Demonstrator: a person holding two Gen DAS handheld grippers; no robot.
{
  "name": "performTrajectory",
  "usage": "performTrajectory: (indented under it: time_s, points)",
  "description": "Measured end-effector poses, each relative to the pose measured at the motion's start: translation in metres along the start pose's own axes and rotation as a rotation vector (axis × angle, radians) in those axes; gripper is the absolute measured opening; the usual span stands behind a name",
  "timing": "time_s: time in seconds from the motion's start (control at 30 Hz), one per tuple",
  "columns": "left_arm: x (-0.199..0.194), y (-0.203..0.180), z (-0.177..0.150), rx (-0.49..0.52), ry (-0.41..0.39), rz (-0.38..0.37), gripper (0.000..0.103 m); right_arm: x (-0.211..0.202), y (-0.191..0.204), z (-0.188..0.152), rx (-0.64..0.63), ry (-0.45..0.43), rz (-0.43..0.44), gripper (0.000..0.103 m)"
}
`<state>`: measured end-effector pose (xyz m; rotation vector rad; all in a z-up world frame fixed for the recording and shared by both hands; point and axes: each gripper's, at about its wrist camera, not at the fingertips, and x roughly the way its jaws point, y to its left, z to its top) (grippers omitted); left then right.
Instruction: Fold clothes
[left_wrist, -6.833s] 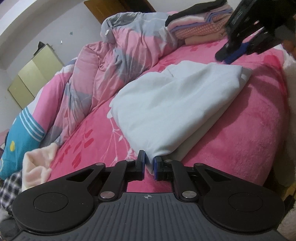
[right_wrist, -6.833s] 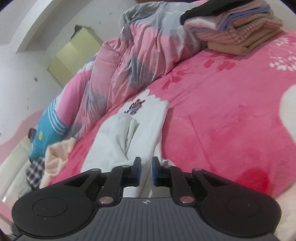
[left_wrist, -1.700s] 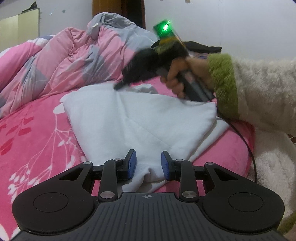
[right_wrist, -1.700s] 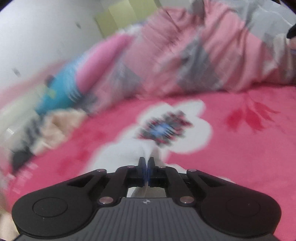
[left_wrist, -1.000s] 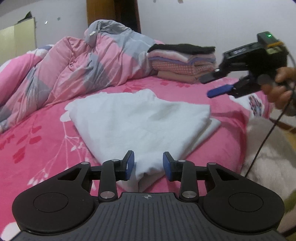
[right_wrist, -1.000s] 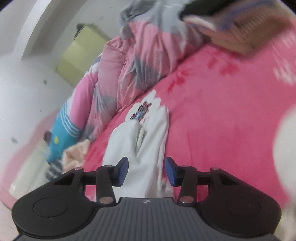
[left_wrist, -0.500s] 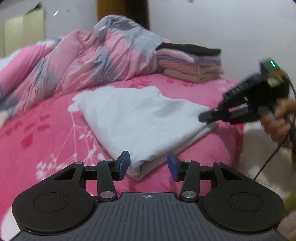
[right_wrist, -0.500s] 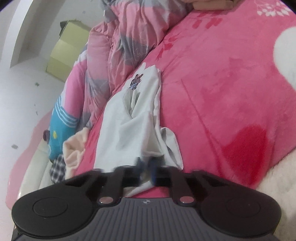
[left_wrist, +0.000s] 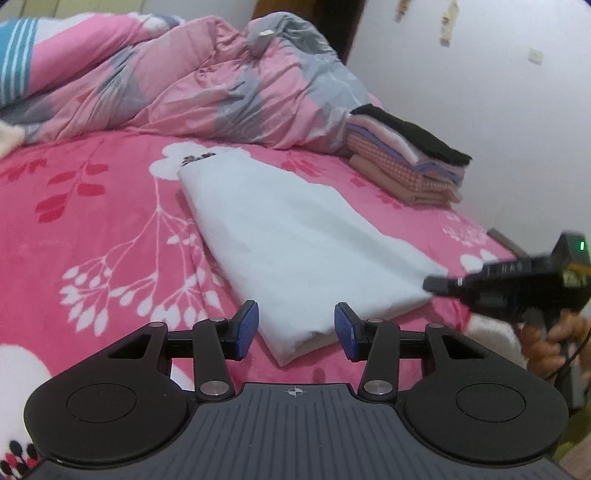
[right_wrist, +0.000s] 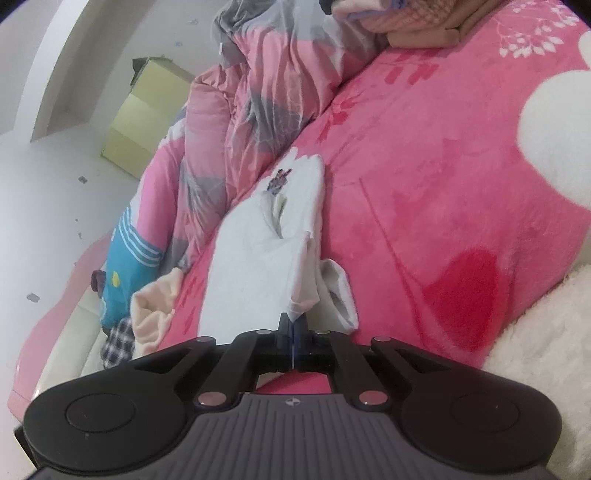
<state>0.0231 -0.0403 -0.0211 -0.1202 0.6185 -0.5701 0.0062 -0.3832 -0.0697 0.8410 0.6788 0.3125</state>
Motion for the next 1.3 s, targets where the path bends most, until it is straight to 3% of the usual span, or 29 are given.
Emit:
performTrajectory:
  time_s: [0.13,0.3,0.63,0.8,0.9,1.07,1.17,1.3]
  points:
    - [0.009,0.008,0.005,-0.032,0.012,0.022,0.045,0.003,-0.006,-0.003,0.021,0.008,-0.007,0.0]
    - [0.027,0.006,0.008,-0.017,0.111,0.067,0.045,0.004,-0.003,-0.003,-0.025,-0.007,-0.018,0.0]
    - [0.033,0.011,0.003,-0.103,0.188,0.052,0.045,0.009,-0.006,-0.002,-0.062,0.005,-0.026,0.002]
    - [0.032,0.007,0.002,-0.065,0.18,0.062,0.045,-0.003,-0.007,0.003,-0.092,-0.029,-0.071,0.01]
    - [0.027,0.007,0.004,-0.05,0.175,0.063,0.049,-0.019,-0.006,0.009,-0.119,-0.094,-0.119,0.035]
    - [0.01,0.006,0.016,-0.01,0.12,0.098,0.053,-0.036,0.004,0.019,-0.212,-0.178,-0.129,0.035]
    - [0.008,0.005,0.028,0.018,0.075,0.112,0.053,-0.029,0.021,0.023,-0.315,-0.194,-0.097,0.035]
    - [0.022,-0.003,0.045,0.058,0.035,0.091,0.053,-0.002,0.022,0.047,-0.318,-0.171,-0.044,0.035]
